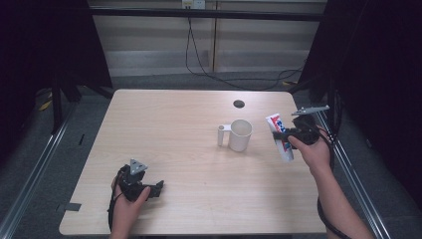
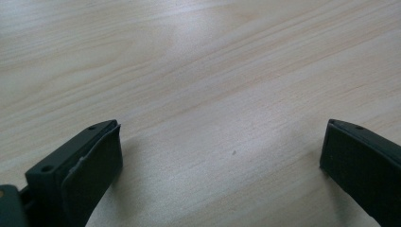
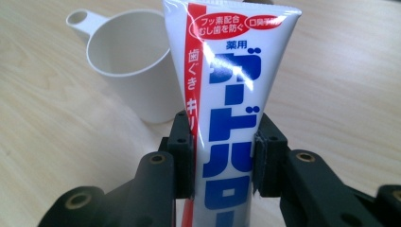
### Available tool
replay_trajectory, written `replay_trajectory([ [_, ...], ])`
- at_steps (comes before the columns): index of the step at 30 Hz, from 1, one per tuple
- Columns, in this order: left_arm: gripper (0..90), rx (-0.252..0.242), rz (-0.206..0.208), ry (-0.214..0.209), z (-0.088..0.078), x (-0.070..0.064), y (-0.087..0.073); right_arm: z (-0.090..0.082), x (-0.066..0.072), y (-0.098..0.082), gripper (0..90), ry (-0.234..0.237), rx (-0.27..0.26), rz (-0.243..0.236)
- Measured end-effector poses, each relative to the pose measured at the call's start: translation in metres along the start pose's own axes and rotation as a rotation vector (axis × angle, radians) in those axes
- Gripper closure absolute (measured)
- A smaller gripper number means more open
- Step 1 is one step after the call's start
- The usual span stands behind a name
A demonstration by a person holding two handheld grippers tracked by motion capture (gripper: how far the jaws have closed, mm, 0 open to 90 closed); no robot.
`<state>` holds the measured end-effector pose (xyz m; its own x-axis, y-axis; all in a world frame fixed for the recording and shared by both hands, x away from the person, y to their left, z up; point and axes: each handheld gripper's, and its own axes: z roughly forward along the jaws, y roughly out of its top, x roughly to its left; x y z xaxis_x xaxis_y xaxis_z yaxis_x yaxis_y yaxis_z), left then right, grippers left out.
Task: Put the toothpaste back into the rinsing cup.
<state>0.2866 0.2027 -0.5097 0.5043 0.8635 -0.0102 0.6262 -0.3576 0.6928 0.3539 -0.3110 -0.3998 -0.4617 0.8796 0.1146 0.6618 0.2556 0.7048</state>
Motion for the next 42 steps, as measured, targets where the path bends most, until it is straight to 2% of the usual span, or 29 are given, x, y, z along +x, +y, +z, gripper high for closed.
replay_trajectory([
  [3,0.0,0.000,-0.001,0.000,0.000,0.000,0.000,-0.002,0.000,0.001,66.4,-0.003,-0.027,-0.001],
  [4,0.0,-0.002,-0.002,0.001,0.000,0.000,0.000,-0.003,0.001,0.002,66.4,0.002,-0.054,0.006],
  [11,0.0,-0.001,-0.002,0.000,0.000,0.000,0.000,-0.004,0.001,0.005,66.4,0.012,-0.105,0.015],
  [23,0.0,-0.002,-0.001,0.001,0.000,0.000,0.000,-0.004,0.006,0.015,66.1,0.012,-0.095,-0.003],
  [42,0.0,0.000,0.000,0.000,0.000,0.000,0.000,-0.004,0.018,0.047,65.8,0.012,-0.138,-0.017],
])
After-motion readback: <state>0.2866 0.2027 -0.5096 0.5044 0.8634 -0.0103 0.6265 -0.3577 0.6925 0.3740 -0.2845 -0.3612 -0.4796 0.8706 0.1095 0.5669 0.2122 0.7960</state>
